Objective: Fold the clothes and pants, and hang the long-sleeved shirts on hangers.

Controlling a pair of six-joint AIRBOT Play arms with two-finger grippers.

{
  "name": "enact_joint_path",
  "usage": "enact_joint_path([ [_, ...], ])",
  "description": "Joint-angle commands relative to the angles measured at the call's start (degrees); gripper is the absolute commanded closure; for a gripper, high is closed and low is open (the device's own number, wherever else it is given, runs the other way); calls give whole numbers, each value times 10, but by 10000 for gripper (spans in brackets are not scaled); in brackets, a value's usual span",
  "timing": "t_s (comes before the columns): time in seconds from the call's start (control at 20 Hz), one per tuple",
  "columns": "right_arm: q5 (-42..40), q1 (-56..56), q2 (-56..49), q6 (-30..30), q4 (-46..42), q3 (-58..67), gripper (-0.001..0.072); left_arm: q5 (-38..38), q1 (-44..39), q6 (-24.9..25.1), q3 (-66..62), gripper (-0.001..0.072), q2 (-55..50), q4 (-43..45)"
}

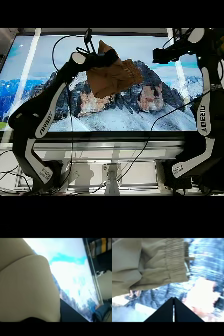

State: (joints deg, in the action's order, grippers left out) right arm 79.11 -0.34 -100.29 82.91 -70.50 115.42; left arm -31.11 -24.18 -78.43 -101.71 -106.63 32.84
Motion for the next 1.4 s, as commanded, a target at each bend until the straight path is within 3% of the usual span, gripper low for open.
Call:
enact_joint_path([
  [0.0,3,-25,7,-2,-1,-11,689,91,-42,0,0,688,-5,1],
  [0.1,4,-21,7,-2,0,-21,689,126,-54,0,0,685,-16,1],
  [0.15,5,-20,7,-2,1,-24,690,130,-57,0,0,622,-21,1],
  [0.2,5,-19,6,-2,-1,-25,690,130,-57,0,0,385,-25,0],
  [0.25,4,-19,6,-2,0,-25,690,129,-59,0,0,80,-26,1],
  [0.3,3,-19,6,-2,-1,-25,690,129,-59,0,0,8,-25,-1],
  [0.65,-23,-19,6,-17,-17,-25,690,127,-41,0,0,13,2,1],
  [0.8,-39,-19,6,-42,-35,-25,690,77,-10,20,0,17,20,1],
  [0.85,-47,-19,6,-48,-41,-25,690,41,5,42,0,84,26,1],
  [1.0,-67,-19,6,-47,-40,-25,690,-96,57,85,0,601,46,1],
  [1.05,-67,-19,6,-47,-30,-25,690,-146,76,94,0,686,54,1],
  [1.2,-116,-19,5,-48,37,-25,690,-253,126,99,0,687,79,1],
  [1.35,-155,-6,4,-120,172,-22,691,-304,157,99,0,687,102,1],
])
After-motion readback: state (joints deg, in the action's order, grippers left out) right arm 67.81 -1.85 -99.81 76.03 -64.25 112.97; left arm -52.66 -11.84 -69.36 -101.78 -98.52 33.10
